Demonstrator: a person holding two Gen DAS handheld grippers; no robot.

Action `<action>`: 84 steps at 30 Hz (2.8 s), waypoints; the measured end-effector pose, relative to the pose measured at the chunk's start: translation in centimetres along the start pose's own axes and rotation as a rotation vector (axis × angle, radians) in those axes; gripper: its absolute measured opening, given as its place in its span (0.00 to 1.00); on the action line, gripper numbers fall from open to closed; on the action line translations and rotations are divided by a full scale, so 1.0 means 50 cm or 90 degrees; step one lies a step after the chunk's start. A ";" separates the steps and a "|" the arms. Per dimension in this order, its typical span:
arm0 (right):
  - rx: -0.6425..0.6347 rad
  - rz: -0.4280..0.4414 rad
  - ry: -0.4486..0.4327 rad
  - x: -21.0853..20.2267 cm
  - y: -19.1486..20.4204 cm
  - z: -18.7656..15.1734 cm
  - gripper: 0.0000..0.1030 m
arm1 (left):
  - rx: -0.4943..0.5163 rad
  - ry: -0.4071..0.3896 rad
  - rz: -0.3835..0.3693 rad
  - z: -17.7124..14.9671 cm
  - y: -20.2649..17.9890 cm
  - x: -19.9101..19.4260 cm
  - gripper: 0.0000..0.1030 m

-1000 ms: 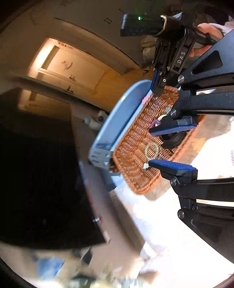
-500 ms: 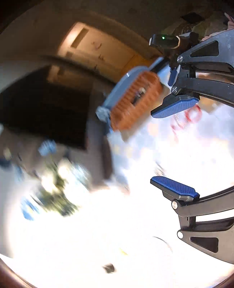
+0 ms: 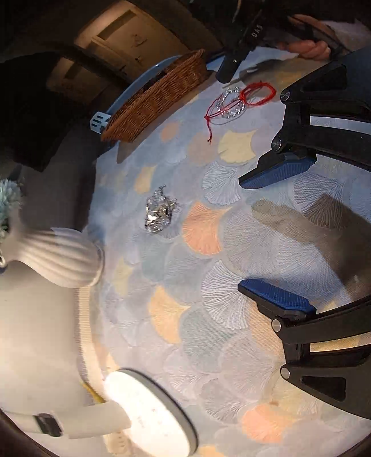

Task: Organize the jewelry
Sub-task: 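Move both tools back over the tablecloth toward the red string and bead bracelets, then grasp the red string bracelet with the right tool while the left tool grasps the clear bead bracelet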

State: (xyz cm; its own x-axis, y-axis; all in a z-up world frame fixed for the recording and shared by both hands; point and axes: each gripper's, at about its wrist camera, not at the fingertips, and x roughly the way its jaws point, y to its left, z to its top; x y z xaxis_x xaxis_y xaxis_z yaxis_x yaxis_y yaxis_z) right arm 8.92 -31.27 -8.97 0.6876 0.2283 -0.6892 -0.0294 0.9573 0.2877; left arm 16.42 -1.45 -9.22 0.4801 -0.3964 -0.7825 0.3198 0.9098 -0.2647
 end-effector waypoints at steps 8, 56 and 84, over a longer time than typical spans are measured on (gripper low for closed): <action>0.046 0.050 0.002 -0.006 -0.033 -0.004 0.53 | 0.088 0.009 0.082 -0.019 -0.055 0.028 0.65; -0.169 0.094 0.067 0.014 0.139 -0.081 0.16 | 0.367 0.114 -0.039 0.216 -0.080 0.198 0.36; -0.148 0.135 0.061 0.003 0.131 -0.090 0.07 | 0.272 0.048 -0.065 0.181 -0.076 0.096 0.45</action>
State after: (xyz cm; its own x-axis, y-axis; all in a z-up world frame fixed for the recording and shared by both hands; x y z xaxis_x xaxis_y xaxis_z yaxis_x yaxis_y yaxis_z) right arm 5.57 -24.18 -10.21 0.5779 0.4319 -0.6925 -0.3369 0.8991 0.2796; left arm 24.90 -7.92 -6.85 0.3731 -0.4570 -0.8074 0.6793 0.7273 -0.0978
